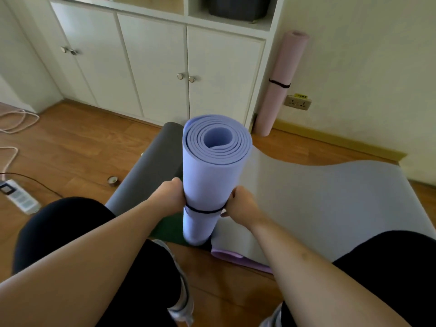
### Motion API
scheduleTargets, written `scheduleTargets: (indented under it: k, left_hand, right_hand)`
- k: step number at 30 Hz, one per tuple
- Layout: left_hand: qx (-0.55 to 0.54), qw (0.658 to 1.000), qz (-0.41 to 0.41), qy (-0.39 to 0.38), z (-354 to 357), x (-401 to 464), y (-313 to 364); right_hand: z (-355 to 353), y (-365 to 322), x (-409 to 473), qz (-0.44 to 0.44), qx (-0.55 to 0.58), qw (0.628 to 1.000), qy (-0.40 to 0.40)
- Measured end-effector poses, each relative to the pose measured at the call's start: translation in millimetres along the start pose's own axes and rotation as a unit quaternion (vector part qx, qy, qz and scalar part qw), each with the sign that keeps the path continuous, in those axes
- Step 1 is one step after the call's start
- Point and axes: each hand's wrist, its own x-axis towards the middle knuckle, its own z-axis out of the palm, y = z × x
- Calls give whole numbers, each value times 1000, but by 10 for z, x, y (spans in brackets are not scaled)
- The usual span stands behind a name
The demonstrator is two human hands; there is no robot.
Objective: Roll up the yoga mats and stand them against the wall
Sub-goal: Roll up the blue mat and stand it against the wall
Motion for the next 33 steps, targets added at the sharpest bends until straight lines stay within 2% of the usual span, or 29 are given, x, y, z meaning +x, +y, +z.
scheduleTargets:
  k: [4, 8, 9, 11, 13, 14, 15, 19, 23, 27, 29, 31, 33]
  left_hand:
    - [44, 999, 9, 11, 31, 97, -61]
    - [14, 1000, 11, 11, 28, 223, -152]
    - [-30, 999, -4, 18, 39, 269, -183]
    - [-220, 974, -51, 10, -1, 300, -155]
    - [-408, 907, -98, -11, -43, 286, -57]
    - [-457, 882, -112, -18, -73, 277, -8]
    - [-474, 873, -109, -23, -85, 286, 34]
    - [-437, 894, -99, -6, -116, 290, 168]
    - [-447, 889, -94, -3, -192, 256, 295]
    - [-468, 882, -45, -10, -143, 301, 347]
    - [-506, 862, -38, 3, -124, 280, 398]
    - [-538, 841, -54, 14, -169, 269, 481]
    - [-513, 855, -67, 23, -292, 202, 581]
  right_hand:
    - [123, 7, 103, -19, -85, 996, -15]
    - [132, -28, 153, 0, -71, 997, 11]
    - [132, -31, 173, 3, -55, 998, 19]
    - [92, -87, 177, 20, 52, 998, 17]
    - [7, -142, 169, 61, 211, 976, 1]
    - [-54, -167, 159, 82, 267, 960, -4]
    - [-105, -182, 159, 93, 301, 949, -8]
    - [-249, -226, 148, 96, 304, 948, -10]
    - [-333, -189, 109, 19, 300, 954, -14]
    - [-390, -95, 91, -97, 194, 974, 63]
    - [-467, -116, -4, -142, 167, 972, 86]
    - [-604, -176, -166, -180, 173, 965, 76]
    - [-775, -307, -360, -208, 179, 961, 29]
